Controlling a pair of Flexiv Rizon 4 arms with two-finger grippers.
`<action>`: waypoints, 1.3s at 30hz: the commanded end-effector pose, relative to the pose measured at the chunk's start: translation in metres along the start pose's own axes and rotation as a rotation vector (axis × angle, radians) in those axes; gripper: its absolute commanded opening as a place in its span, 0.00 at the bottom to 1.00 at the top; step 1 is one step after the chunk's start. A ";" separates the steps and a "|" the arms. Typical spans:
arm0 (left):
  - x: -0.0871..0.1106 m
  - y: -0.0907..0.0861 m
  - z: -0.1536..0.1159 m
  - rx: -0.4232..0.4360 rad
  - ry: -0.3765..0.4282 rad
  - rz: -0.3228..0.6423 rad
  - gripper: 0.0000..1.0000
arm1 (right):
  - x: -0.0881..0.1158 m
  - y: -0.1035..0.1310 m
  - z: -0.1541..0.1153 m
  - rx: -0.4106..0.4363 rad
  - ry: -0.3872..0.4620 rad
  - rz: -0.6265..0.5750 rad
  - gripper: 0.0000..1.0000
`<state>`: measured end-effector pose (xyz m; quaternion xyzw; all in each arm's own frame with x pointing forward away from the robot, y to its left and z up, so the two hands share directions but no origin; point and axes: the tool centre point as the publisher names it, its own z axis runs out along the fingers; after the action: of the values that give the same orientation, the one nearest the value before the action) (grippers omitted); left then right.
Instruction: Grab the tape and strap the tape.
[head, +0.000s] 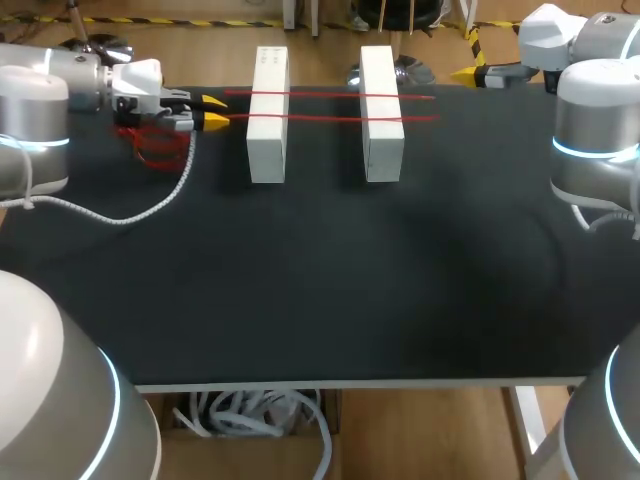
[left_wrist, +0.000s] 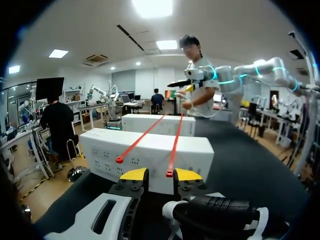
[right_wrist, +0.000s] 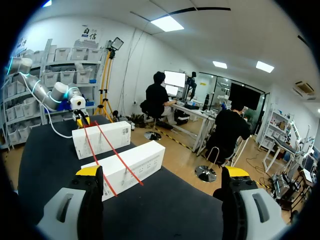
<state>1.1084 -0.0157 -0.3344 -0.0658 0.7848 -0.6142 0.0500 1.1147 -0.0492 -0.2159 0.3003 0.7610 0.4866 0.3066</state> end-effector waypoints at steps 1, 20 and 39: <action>0.000 0.000 -0.001 0.004 -0.001 -0.001 0.19 | 0.000 0.000 0.000 -0.002 0.001 0.000 1.00; 0.004 -0.001 -0.005 0.004 0.039 0.002 0.11 | 0.000 0.000 0.000 -0.002 0.001 0.000 1.00; 0.018 -0.004 0.004 0.011 0.074 -0.005 0.15 | 0.000 0.000 0.000 -0.002 0.001 0.000 1.00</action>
<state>1.0908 -0.0217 -0.3312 -0.0448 0.7823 -0.6209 0.0201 1.1147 -0.0492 -0.2159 0.3003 0.7610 0.4866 0.3066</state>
